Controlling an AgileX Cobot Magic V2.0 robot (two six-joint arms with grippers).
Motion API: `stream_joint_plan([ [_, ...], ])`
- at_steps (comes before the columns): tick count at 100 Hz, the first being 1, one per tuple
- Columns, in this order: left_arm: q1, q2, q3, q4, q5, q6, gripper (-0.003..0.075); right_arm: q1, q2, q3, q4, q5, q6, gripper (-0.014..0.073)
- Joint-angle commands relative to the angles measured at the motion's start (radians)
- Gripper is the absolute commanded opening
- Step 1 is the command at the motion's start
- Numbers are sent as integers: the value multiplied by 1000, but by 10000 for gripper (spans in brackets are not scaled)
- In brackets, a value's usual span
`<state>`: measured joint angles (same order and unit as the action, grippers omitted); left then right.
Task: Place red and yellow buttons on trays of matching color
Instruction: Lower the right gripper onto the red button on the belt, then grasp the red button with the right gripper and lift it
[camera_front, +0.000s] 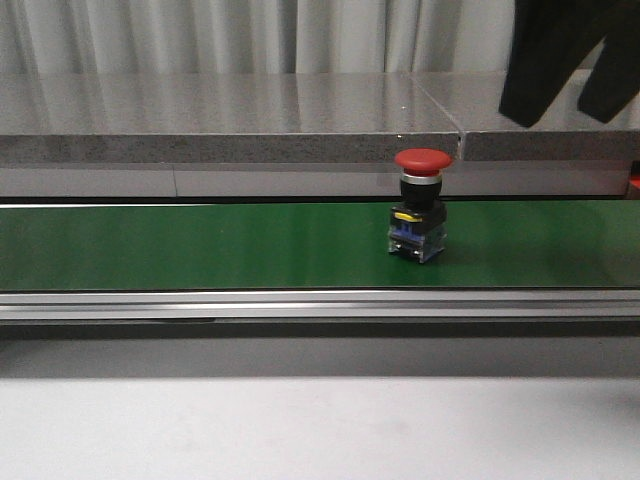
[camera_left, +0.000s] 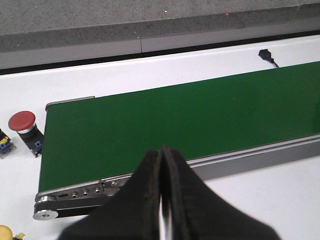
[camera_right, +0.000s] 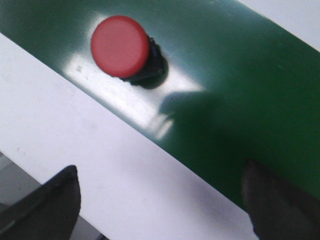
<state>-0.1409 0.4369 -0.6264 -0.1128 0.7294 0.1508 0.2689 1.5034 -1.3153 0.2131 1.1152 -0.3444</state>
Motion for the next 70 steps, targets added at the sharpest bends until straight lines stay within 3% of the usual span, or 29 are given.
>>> stream_joint_plan([
  [1, -7, 7, -28, -12, -67, -2, -21, 7, 7, -43, 44, -43, -61, 647],
  [24, -7, 7, -28, -12, -67, -2, -21, 7, 91, -43, 128, -128, -170, 647],
  [43, -7, 7, -28, -12, -67, -2, -21, 6, 133, -43, 130, -215, -183, 628],
  [50, -7, 7, -28, -12, -67, -2, -21, 6, 147, -43, 130, -230, -183, 552],
  [70, -7, 7, -28, -12, -67, -2, -21, 5, 153, -43, 130, -264, -183, 194],
])
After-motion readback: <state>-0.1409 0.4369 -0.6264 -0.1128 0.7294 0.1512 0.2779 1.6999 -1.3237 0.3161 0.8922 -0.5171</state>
